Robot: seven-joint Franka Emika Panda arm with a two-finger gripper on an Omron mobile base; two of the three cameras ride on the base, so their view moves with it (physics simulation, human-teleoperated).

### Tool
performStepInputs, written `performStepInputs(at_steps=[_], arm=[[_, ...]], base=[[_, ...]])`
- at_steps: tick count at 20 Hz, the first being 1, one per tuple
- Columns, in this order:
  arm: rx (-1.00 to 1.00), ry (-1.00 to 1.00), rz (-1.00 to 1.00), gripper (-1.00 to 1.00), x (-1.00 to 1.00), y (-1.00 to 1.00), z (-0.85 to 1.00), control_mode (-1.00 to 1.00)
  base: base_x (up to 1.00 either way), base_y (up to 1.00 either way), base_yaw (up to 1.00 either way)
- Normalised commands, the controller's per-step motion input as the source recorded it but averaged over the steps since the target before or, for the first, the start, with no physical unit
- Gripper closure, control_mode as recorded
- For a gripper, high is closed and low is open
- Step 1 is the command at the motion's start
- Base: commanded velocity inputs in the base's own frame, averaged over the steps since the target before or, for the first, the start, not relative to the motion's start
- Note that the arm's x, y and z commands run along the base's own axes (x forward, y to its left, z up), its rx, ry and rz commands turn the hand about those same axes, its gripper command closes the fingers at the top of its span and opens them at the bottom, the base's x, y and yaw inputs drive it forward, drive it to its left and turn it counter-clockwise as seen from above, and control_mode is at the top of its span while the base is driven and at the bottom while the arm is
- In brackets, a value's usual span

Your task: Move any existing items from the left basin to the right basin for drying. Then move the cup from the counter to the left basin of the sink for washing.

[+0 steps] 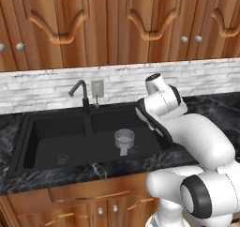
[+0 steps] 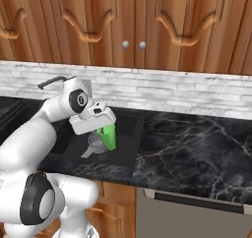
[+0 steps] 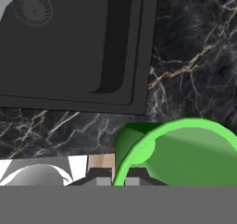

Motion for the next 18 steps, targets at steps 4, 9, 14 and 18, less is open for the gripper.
performStepInputs(at_steps=[4, 9, 14, 18], arm=[[0.0, 0.0, 0.0, 1.0, 0.0, 0.0, 0.0, 1.0], [0.0, 0.0, 0.0, 1.0, 0.0, 0.0, 0.0, 1.0], [0.0, 0.0, 0.0, 1.0, 0.0, 0.0, 0.0, 1.0], [0.0, 0.0, 0.0, 1.0, 0.0, 0.0, 0.0, 1.0]], base=[[0.0, 0.47, 0.0], [0.0, 0.51, 0.0], [0.0, 0.46, 0.0], [0.0, 0.39, 0.0]])
